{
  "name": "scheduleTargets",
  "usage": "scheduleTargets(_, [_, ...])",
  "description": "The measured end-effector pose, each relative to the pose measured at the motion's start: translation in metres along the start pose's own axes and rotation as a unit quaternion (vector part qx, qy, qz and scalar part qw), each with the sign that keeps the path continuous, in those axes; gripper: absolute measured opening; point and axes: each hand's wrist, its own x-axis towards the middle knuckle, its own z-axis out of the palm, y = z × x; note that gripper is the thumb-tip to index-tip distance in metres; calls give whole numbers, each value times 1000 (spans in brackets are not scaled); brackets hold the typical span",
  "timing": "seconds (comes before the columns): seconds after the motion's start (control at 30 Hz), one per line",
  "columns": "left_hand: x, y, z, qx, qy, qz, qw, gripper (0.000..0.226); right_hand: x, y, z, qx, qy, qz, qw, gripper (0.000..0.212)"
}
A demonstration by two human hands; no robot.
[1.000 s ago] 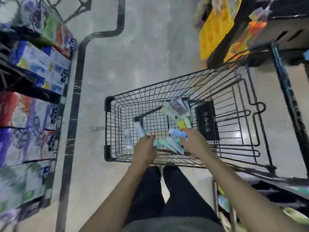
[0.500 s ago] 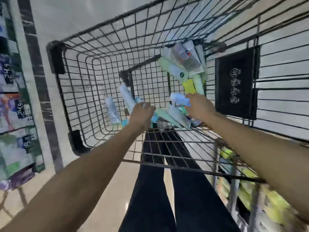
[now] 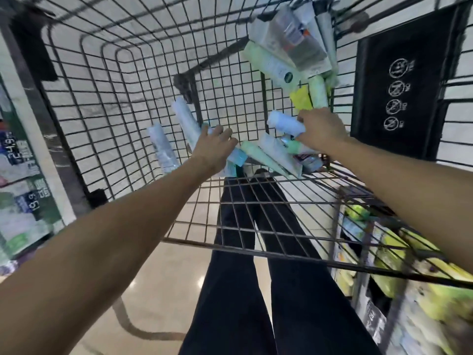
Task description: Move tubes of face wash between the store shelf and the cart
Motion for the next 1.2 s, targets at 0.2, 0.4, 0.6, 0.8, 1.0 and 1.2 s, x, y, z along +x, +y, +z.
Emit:
scheduleTargets(0.2, [-13, 0, -43, -197, 59, -78, 976, 36, -29, 2, -30, 132, 14, 34, 991, 19])
scheduleTargets(0.4, [-44, 11, -114, -558, 104, -198, 799, 47, -80, -2, -71, 322, 91, 78, 939, 11])
scheduleTargets(0.6, [-99, 27, -187, -661, 118, -203, 713, 43, -142, -11, -121, 534, 166, 111, 822, 29])
scheduleTargets(0.8, [-175, 50, -253, -715, 98, -172, 670, 29, -218, -24, -164, 690, 216, 118, 681, 18])
scheduleTargets(1.0, [-247, 74, -300, -739, 94, -136, 654, 70, -292, -34, -201, 827, 205, 52, 521, 16])
scheduleTargets(1.2, [-282, 83, -328, -718, 131, -99, 676, 51, -342, -43, -230, 847, 235, -6, 477, 11])
